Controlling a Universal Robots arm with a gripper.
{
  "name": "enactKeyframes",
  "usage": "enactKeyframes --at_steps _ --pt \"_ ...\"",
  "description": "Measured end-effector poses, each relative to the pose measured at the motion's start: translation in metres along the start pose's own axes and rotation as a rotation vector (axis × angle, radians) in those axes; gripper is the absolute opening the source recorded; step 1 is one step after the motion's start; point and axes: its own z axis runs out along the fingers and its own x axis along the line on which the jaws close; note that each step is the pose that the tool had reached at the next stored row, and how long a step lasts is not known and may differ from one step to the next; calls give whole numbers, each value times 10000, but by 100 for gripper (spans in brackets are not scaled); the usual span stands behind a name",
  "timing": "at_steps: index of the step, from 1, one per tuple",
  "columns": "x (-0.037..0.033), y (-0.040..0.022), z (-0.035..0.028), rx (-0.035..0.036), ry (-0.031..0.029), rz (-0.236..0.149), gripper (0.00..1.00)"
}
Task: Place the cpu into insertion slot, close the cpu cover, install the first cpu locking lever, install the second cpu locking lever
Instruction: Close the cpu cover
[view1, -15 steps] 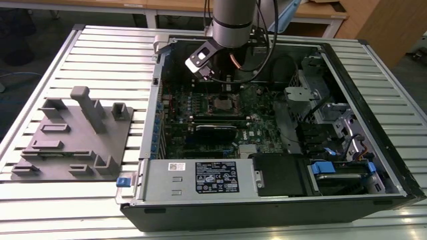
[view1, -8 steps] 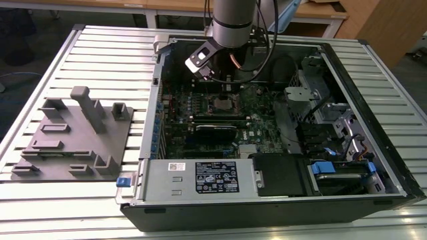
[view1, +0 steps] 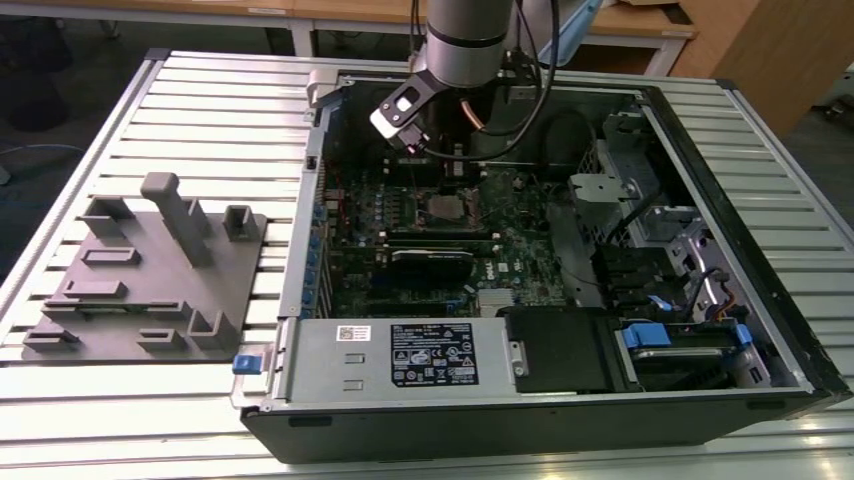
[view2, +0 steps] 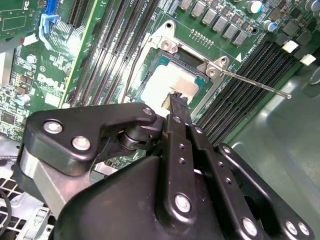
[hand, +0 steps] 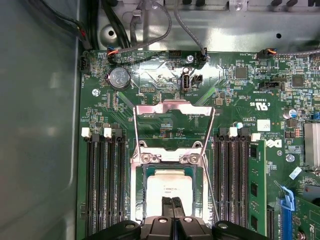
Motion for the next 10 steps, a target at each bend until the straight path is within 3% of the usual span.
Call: enactKeyframes --at_steps 10 --pt "0 2 -50 1 -1 0 10"
